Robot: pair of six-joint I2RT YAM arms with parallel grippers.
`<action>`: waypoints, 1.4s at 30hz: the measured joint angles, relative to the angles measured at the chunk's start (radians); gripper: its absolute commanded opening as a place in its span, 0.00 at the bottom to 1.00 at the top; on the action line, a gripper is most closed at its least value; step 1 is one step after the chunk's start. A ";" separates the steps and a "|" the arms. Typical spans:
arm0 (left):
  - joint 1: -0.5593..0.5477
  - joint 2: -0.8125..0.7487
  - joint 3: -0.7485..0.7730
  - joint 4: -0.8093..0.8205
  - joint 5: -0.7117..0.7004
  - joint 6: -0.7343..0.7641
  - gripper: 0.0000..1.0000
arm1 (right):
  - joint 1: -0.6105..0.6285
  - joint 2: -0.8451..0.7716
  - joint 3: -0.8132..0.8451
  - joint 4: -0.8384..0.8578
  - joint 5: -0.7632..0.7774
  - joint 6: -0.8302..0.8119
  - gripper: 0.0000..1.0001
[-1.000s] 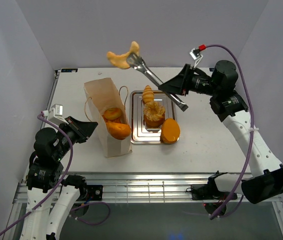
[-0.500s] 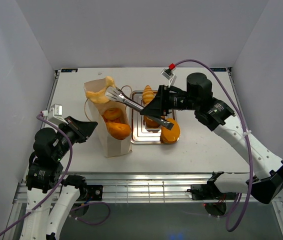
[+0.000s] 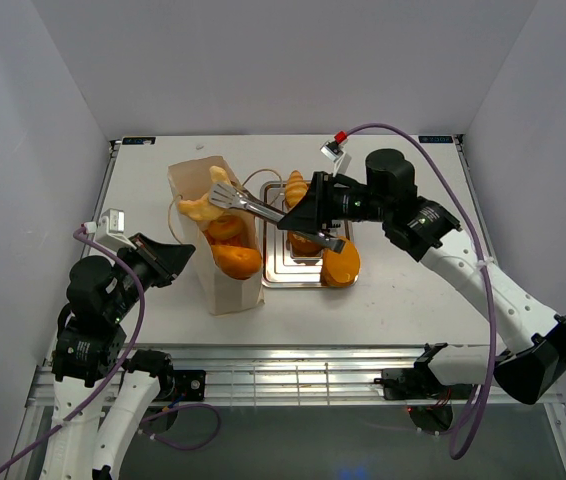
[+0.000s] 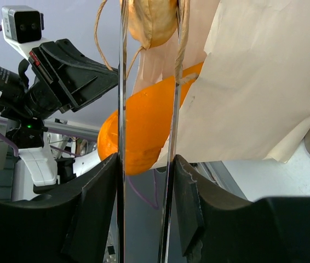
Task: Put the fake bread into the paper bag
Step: Place the fake bread in the paper bag.
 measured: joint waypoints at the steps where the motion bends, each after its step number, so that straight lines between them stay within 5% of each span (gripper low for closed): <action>1: 0.000 0.000 0.000 -0.002 0.000 0.000 0.00 | 0.000 0.003 0.000 0.002 0.001 0.000 0.49; 16: 0.000 -0.005 0.000 -0.011 -0.006 0.000 0.00 | -0.066 0.036 0.043 0.019 0.066 0.005 0.48; 37: 0.000 -0.012 0.007 -0.014 -0.007 0.000 0.00 | -0.096 0.099 0.077 0.130 -0.040 0.062 0.49; 42: 0.000 -0.012 0.007 -0.014 -0.006 0.000 0.00 | -0.239 0.083 0.093 0.128 -0.087 0.074 0.49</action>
